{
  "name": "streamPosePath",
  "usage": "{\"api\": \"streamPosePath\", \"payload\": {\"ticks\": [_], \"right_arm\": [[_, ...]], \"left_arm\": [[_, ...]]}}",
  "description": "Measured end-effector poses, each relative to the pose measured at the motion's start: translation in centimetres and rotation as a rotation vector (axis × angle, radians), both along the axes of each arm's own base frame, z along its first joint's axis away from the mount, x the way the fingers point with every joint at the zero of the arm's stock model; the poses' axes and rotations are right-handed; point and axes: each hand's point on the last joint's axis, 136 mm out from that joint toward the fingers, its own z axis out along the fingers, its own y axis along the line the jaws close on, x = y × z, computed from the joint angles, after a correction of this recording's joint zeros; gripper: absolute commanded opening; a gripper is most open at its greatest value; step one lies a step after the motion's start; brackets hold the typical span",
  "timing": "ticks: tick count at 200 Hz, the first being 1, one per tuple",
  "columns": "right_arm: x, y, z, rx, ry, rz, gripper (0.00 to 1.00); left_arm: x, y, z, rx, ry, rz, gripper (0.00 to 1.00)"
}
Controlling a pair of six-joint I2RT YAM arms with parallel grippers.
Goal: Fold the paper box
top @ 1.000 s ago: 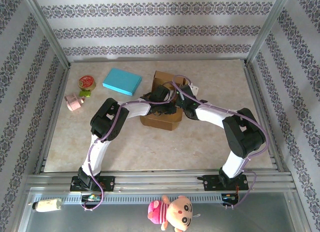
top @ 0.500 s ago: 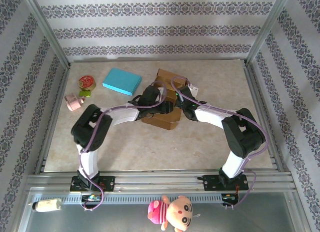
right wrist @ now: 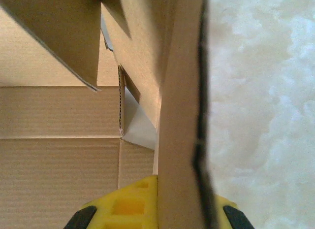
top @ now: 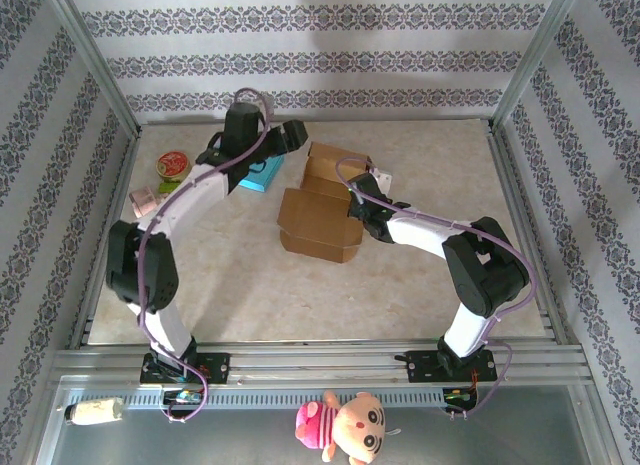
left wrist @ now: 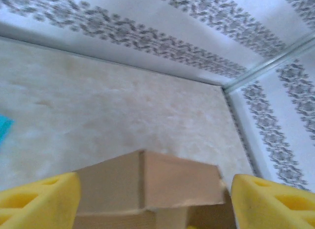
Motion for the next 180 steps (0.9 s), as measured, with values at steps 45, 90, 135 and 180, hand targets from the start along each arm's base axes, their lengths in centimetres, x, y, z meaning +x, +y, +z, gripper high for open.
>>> {"api": "streamPosePath", "payload": {"ticks": [45,90,135,180], "right_arm": [[-0.1,0.0,0.2,-0.038,0.007,0.018,0.08],[-0.3,0.6,0.2,-0.083,0.022,0.057,0.15],[0.5,2.5,0.4,-0.029,0.038,0.099,0.17],[3.7,5.4,0.1,0.099,0.010,0.068,0.28]], "left_arm": [[0.5,-2.9,-5.9,0.015,0.168,-0.137,0.70],[-0.3,-3.1,-8.7,0.013,0.255,-0.160,0.49],[-0.6,-3.3,-9.2,0.000,0.271,-0.166,0.43],[-0.9,-3.3,-9.8,-0.008,0.290,-0.166,0.43]]}}
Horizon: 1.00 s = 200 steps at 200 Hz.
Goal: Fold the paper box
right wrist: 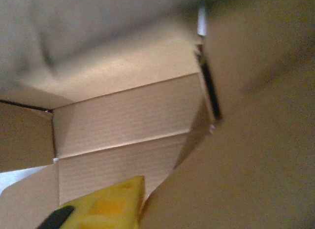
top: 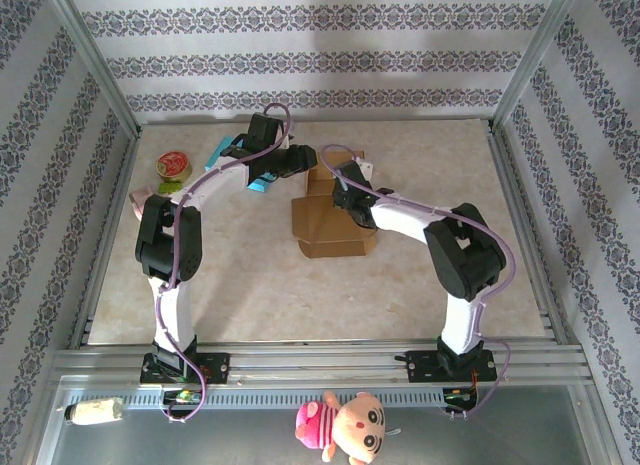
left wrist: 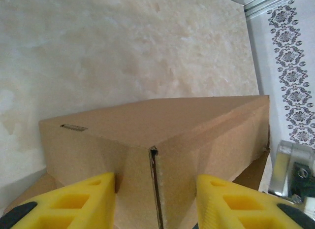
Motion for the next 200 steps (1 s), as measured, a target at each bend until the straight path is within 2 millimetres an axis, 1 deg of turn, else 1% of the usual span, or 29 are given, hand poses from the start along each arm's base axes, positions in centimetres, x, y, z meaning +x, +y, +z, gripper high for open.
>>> {"api": "streamPosePath", "payload": {"ticks": [17,37,47,58,72,86,94,96,104,112,122,130,139,145,158,166,188,200], "right_arm": [[0.6,0.7,-0.3,0.029,-0.014,0.002,0.34],[0.7,0.9,-0.1,0.058,-0.031,0.024,0.47],[0.1,0.6,-0.2,0.068,-0.030,0.049,0.54],[-1.1,0.2,-0.3,0.072,-0.011,0.096,0.59],[-2.7,-0.3,0.4,0.096,0.004,0.166,0.64],[-3.7,-0.9,2.3,0.122,-0.013,0.237,0.69],[-4.2,-1.3,4.2,0.133,-0.046,0.281,0.72],[-4.3,-1.4,4.4,0.133,-0.052,0.289,0.76],[-4.7,-1.8,6.6,0.136,-0.105,0.335,0.87],[-4.9,-2.4,8.5,0.126,-0.162,0.366,0.92],[-5.2,-3.5,11.0,0.094,-0.250,0.411,0.92],[-5.4,-4.2,12.4,0.055,-0.311,0.452,0.92],[-5.3,-5.0,13.3,0.000,-0.368,0.493,0.86],[-5.0,-5.5,13.5,-0.031,-0.390,0.517,0.81],[-4.2,-6.3,12.7,-0.115,-0.406,0.590,0.81],[-3.6,-6.8,11.4,-0.173,-0.396,0.630,0.82],[-1.9,-7.2,6.5,-0.312,-0.326,0.733,0.78],[-1.0,-7.2,4.1,-0.374,-0.289,0.785,0.73]], "left_arm": [[0.0,0.0,0.0,0.000,-0.001,0.000,0.43],[0.0,0.0,-0.2,0.003,-0.002,0.002,0.43],[0.1,0.0,-0.2,0.005,-0.004,0.005,0.43],[0.1,0.0,-0.2,0.005,-0.004,0.004,0.43],[0.1,0.0,-0.2,0.005,-0.006,0.004,0.43],[0.1,0.0,-0.3,0.007,-0.007,0.002,0.43],[0.1,0.0,-0.3,0.008,-0.008,0.002,0.43],[0.1,0.0,-0.3,0.008,-0.008,0.002,0.43],[0.2,0.0,-0.3,0.009,-0.010,0.001,0.43],[0.2,0.0,-0.3,0.011,-0.012,0.001,0.43],[0.2,0.0,-0.3,0.012,-0.016,0.000,0.43],[0.3,0.0,-0.3,0.012,-0.016,0.000,0.43],[0.3,0.0,-0.3,0.011,-0.018,0.000,0.43],[0.4,0.0,-0.3,0.010,-0.018,-0.001,0.43],[0.6,-0.1,-0.3,0.010,-0.021,-0.001,0.43],[0.6,-0.1,-0.3,0.011,-0.024,-0.002,0.43],[0.7,-0.1,-0.2,0.011,-0.025,-0.003,0.43],[0.7,-0.1,-0.3,0.011,-0.025,-0.003,0.43]]}}
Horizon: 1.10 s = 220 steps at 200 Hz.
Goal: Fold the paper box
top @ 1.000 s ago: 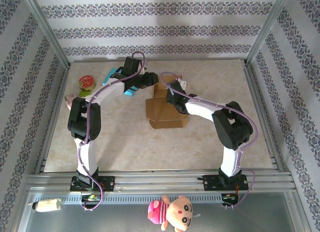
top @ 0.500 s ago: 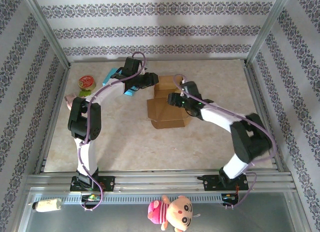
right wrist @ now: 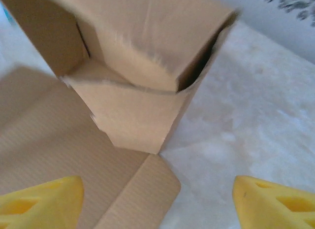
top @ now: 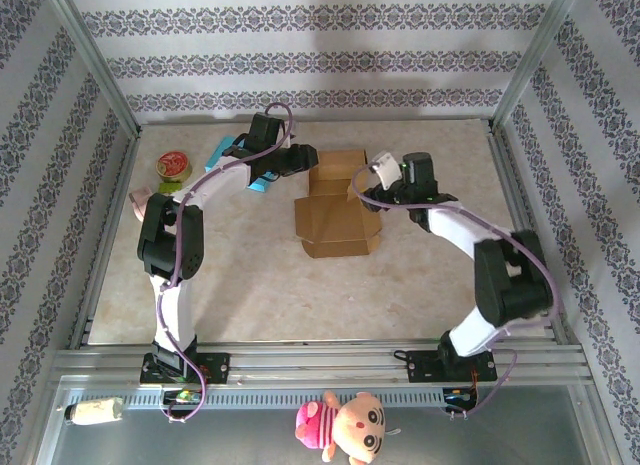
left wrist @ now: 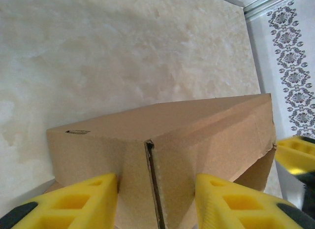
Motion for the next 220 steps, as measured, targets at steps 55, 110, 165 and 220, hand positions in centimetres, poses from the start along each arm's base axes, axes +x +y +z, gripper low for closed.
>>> {"api": "streamPosePath", "payload": {"ticks": [55,110,165,220], "right_arm": [[5.1,1.4,-2.9,-0.077,-0.033,0.077,0.53],[6.7,3.2,-2.3,-0.064,-0.050,0.099,0.34],[6.1,3.7,-1.7,-0.077,0.062,-0.031,0.19],[1.6,5.2,-2.1,0.125,0.316,-0.291,0.22]], "left_arm": [[0.0,0.0,0.0,0.000,-0.002,-0.004,0.43],[0.0,0.0,0.0,0.003,-0.006,-0.008,0.43],[-0.6,0.2,-0.6,-0.005,0.001,-0.002,0.66],[-2.6,1.1,-0.9,-0.037,0.010,0.035,0.64]]}}
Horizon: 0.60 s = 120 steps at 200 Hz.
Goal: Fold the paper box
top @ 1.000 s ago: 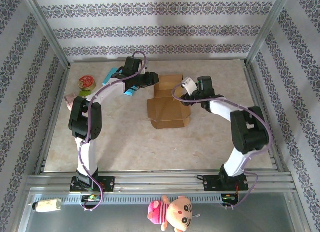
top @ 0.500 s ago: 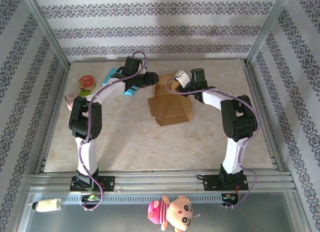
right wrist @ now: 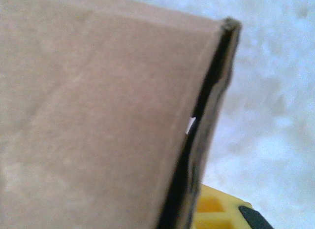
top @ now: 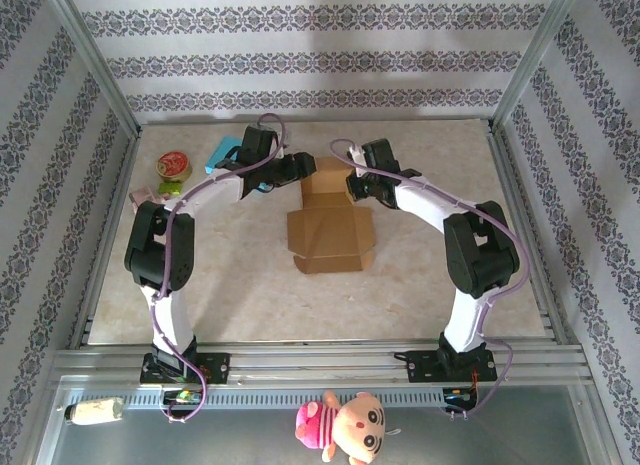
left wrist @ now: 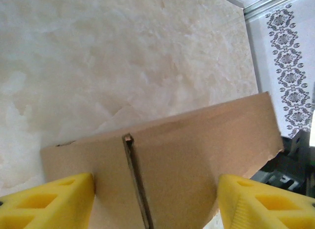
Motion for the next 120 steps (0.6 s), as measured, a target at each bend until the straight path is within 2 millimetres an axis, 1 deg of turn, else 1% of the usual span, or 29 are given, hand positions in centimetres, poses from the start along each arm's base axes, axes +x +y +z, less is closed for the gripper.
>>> {"api": "streamPosePath", "payload": {"ticks": [8,18,35,47,57,69,78,86,93,107,114,120], "right_arm": [[-0.3,0.1,-0.4,0.015,0.016,-0.026,0.23],[-0.2,0.2,-0.3,0.036,0.023,-0.065,0.26],[0.0,0.2,-0.4,0.064,0.040,-0.119,0.37],[0.6,0.2,-0.7,0.078,0.045,-0.155,0.38],[1.1,0.3,-1.1,0.088,0.045,-0.188,0.35],[2.0,0.3,-1.5,0.101,0.035,-0.229,0.26],[2.6,0.1,-1.7,0.099,0.018,-0.259,0.22],[3.2,-0.2,-1.8,0.098,0.000,-0.290,0.15],[3.5,-0.3,-1.8,0.093,-0.015,-0.315,0.12],[3.7,-0.5,-1.8,0.069,-0.039,-0.348,0.11],[3.6,-0.4,-1.8,0.053,-0.051,-0.358,0.13],[3.6,-0.4,-1.8,0.043,-0.060,-0.369,0.17]], "left_arm": [[-0.1,0.0,-0.3,-0.008,0.001,0.003,0.63],[0.1,0.0,-0.3,-0.023,-0.005,0.012,0.62],[0.5,-0.1,0.0,-0.039,-0.018,0.021,0.62],[0.5,-0.2,0.0,-0.048,-0.015,0.021,0.62],[0.5,-0.2,0.0,-0.050,-0.015,0.020,0.62],[0.5,-0.2,0.0,-0.051,-0.014,0.022,0.62],[0.5,-0.2,0.0,-0.051,-0.014,0.022,0.62],[0.5,-0.2,0.0,-0.052,-0.014,0.021,0.62],[0.5,-0.3,0.1,-0.054,-0.014,0.018,0.62],[0.4,-0.4,0.1,-0.058,-0.014,0.012,0.62],[0.4,-0.4,0.1,-0.058,-0.014,0.011,0.62],[0.4,-0.4,0.1,-0.058,-0.014,0.011,0.62]]}}
